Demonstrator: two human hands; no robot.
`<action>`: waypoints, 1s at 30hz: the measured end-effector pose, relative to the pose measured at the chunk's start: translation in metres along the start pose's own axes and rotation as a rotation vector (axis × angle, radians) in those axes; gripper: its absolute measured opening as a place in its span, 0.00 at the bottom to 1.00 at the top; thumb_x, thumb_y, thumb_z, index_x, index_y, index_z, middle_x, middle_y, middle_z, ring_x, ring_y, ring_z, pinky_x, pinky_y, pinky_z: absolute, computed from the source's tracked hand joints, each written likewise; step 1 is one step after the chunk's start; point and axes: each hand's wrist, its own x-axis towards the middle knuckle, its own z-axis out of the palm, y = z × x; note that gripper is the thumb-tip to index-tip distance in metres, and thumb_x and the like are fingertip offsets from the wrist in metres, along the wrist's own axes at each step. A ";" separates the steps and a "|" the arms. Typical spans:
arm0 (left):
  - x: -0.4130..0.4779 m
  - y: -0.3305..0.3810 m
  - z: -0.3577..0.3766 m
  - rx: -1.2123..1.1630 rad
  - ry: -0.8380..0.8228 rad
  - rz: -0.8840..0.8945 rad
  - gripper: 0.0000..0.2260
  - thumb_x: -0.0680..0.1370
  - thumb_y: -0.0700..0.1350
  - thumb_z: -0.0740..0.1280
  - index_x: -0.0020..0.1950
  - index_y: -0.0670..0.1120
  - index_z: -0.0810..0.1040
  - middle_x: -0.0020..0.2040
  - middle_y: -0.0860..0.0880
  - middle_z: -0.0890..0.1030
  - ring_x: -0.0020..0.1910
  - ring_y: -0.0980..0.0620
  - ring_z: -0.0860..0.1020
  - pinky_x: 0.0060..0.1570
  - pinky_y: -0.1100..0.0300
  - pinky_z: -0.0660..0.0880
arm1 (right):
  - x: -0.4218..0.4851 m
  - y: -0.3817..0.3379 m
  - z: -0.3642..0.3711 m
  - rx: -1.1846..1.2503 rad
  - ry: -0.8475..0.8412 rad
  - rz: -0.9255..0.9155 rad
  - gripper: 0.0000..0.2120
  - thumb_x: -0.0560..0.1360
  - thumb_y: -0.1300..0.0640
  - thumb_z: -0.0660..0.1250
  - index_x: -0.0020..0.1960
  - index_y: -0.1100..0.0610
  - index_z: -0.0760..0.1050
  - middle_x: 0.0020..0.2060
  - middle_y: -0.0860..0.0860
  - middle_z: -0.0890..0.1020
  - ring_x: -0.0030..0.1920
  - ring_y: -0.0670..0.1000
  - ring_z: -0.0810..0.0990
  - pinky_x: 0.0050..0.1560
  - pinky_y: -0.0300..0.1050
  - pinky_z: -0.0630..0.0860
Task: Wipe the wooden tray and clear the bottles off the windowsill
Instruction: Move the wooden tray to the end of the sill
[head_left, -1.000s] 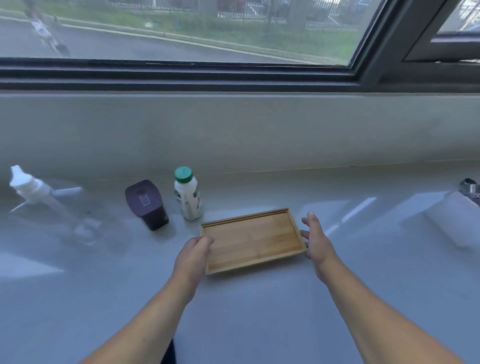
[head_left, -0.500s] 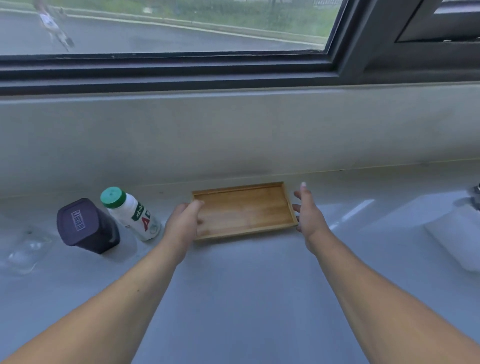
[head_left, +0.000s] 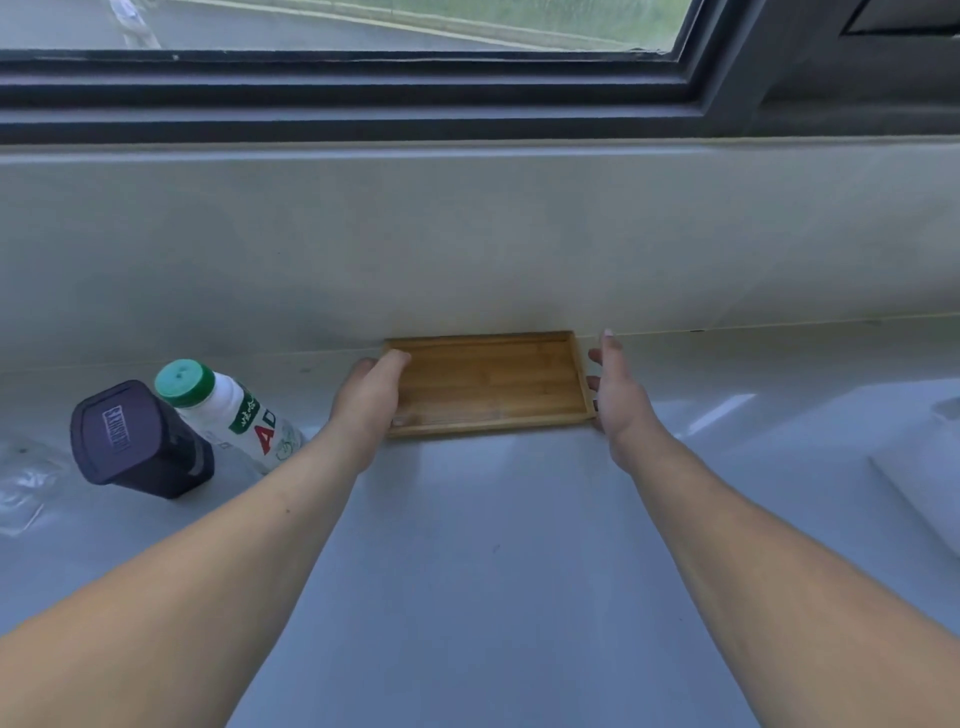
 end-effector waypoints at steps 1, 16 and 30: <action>0.002 0.000 0.001 0.000 0.002 -0.010 0.21 0.77 0.62 0.65 0.61 0.48 0.77 0.53 0.50 0.77 0.47 0.51 0.75 0.36 0.57 0.67 | 0.002 0.000 0.001 -0.006 0.007 -0.005 0.37 0.77 0.26 0.49 0.78 0.45 0.66 0.76 0.54 0.70 0.76 0.55 0.66 0.76 0.60 0.60; -0.057 -0.041 -0.033 0.290 -0.059 0.239 0.23 0.71 0.70 0.64 0.61 0.60 0.73 0.57 0.56 0.77 0.55 0.54 0.75 0.46 0.58 0.70 | -0.066 0.050 0.023 -0.455 0.167 -0.371 0.32 0.78 0.36 0.62 0.78 0.48 0.65 0.75 0.51 0.71 0.75 0.54 0.66 0.72 0.53 0.66; -0.144 -0.139 -0.291 0.505 0.102 0.409 0.32 0.69 0.73 0.65 0.66 0.57 0.74 0.63 0.58 0.77 0.66 0.56 0.71 0.55 0.59 0.69 | -0.282 0.080 0.231 -0.632 -0.045 -0.505 0.36 0.73 0.30 0.64 0.75 0.47 0.69 0.72 0.47 0.74 0.73 0.49 0.67 0.72 0.53 0.69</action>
